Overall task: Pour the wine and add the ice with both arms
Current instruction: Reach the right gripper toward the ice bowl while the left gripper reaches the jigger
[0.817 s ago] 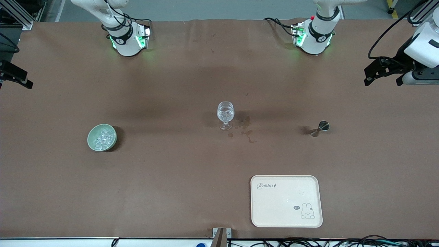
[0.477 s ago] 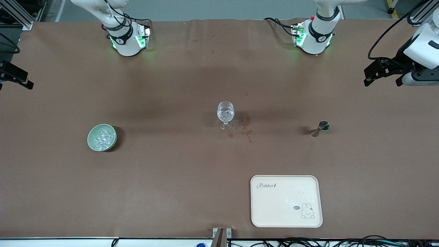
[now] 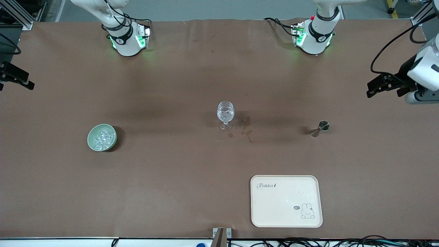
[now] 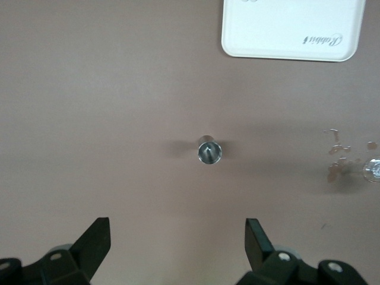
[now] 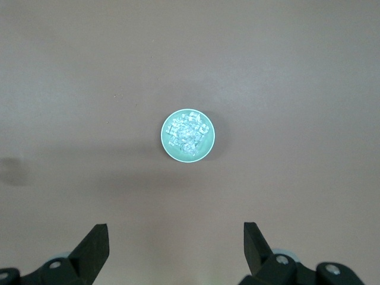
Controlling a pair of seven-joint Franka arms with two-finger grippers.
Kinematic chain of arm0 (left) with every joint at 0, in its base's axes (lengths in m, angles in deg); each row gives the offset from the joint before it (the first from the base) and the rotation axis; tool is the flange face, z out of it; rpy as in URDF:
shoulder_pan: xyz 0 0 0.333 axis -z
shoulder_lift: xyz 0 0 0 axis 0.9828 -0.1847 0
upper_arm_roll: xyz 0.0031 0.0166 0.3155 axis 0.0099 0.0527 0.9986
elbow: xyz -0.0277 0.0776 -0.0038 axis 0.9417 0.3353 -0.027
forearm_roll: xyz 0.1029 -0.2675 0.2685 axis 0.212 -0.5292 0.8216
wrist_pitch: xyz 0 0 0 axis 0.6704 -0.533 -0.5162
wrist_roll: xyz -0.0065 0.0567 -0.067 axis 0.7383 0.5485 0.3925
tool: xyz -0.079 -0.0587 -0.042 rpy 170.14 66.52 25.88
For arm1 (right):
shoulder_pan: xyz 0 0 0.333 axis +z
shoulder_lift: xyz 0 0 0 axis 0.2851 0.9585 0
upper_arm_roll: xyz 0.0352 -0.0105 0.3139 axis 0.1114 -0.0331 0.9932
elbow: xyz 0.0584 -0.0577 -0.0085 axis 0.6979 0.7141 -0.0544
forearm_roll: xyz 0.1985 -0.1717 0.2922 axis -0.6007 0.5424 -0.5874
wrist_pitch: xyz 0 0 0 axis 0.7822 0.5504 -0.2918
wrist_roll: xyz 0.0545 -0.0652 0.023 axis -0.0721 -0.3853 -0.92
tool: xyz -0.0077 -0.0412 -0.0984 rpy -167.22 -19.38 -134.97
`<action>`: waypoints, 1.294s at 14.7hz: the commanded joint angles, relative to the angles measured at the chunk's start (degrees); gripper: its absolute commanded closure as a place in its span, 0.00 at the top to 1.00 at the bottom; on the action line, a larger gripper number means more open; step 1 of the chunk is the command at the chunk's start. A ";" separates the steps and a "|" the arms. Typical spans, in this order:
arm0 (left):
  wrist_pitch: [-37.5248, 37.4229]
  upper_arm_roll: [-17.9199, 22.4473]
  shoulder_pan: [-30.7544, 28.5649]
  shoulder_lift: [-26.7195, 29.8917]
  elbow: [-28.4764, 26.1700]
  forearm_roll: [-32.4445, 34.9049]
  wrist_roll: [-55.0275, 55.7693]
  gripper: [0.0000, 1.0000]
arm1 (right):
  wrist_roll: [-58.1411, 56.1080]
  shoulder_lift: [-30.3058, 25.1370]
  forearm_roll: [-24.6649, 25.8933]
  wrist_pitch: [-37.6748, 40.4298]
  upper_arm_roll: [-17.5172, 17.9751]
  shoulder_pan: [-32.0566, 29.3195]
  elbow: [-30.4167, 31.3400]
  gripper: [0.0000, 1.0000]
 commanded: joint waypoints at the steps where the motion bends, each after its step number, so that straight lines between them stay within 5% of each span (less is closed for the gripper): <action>1: -2.71 -0.03 -2.08 -2.64 1.55 0.02 -0.80 1.00 | 0.16 -0.47 0.68 -0.66 0.53 -0.80 1.41 1.00; 6: -4.75 -0.11 -8.32 -8.97 0.59 -3.66 1.92 1.00 | 0.16 1.98 0.68 -3.02 0.44 -0.98 2.46 1.00; 11: -3.08 -0.11 -17.37 -17.75 -1.53 -19.74 4.39 1.00 | 0.07 2.34 0.68 -13.39 0.35 -1.42 11.41 1.00; 19: 1.22 -0.11 -19.23 -31.90 -1.35 -29.84 16.14 1.00 | -0.19 7.16 0.68 -33.08 0.35 -1.60 25.75 0.97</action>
